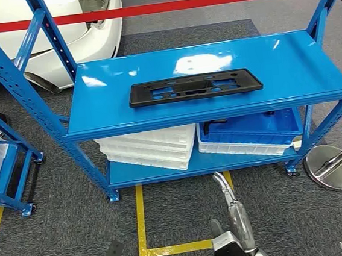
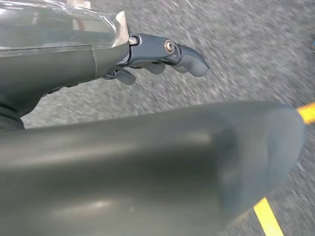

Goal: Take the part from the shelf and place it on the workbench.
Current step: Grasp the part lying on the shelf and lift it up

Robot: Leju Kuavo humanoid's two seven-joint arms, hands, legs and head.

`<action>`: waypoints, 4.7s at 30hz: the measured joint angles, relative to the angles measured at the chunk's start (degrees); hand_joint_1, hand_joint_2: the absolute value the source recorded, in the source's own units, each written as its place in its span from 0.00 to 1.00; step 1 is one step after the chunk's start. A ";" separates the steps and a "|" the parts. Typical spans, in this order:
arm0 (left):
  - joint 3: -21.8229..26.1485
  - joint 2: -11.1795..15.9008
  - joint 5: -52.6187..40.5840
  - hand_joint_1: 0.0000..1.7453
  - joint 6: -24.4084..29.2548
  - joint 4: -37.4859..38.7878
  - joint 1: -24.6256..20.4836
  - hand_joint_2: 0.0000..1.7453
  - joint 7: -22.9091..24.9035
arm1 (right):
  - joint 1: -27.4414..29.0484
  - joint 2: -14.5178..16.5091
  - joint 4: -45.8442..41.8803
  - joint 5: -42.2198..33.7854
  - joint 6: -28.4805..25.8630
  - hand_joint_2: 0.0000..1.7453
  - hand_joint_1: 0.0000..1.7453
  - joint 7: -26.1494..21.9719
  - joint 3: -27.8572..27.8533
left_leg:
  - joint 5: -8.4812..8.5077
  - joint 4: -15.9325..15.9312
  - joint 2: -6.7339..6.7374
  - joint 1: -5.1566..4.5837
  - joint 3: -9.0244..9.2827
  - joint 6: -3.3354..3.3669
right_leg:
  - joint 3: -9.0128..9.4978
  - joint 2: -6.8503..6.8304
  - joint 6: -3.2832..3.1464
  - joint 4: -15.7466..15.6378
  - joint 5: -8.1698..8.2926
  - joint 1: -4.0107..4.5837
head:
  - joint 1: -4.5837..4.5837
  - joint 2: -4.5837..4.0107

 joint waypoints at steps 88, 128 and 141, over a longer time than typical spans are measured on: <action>3.02 0.28 -0.86 0.00 -10.08 0.00 0.26 0.00 -5.78 | 5.29 -5.25 -10.10 11.15 -9.24 1.00 0.00 5.95 -10.39 | -0.32 -0.72 0.37 0.43 0.89 -0.62 | -1.96 -0.16 0.08 0.17 1.62 -0.03 | 0.02 0.00; 3.27 0.22 -1.90 0.00 -9.75 0.02 -0.28 0.00 -4.95 | 6.40 -4.39 -10.53 11.99 -7.30 1.00 0.00 5.66 -12.81 | -0.40 -1.91 0.54 1.22 2.16 0.61 | -3.23 -0.12 0.07 0.49 2.12 -0.18 | -0.01 0.00; 3.30 0.07 -2.15 0.00 -10.32 0.02 -0.24 0.00 -5.32 | 6.40 -4.00 -10.28 11.94 -6.93 1.00 0.00 5.48 -12.99 | 0.74 -3.91 0.75 1.39 3.30 0.98 | -8.94 -0.28 2.38 13.43 -3.20 -0.54 | 0.20 0.00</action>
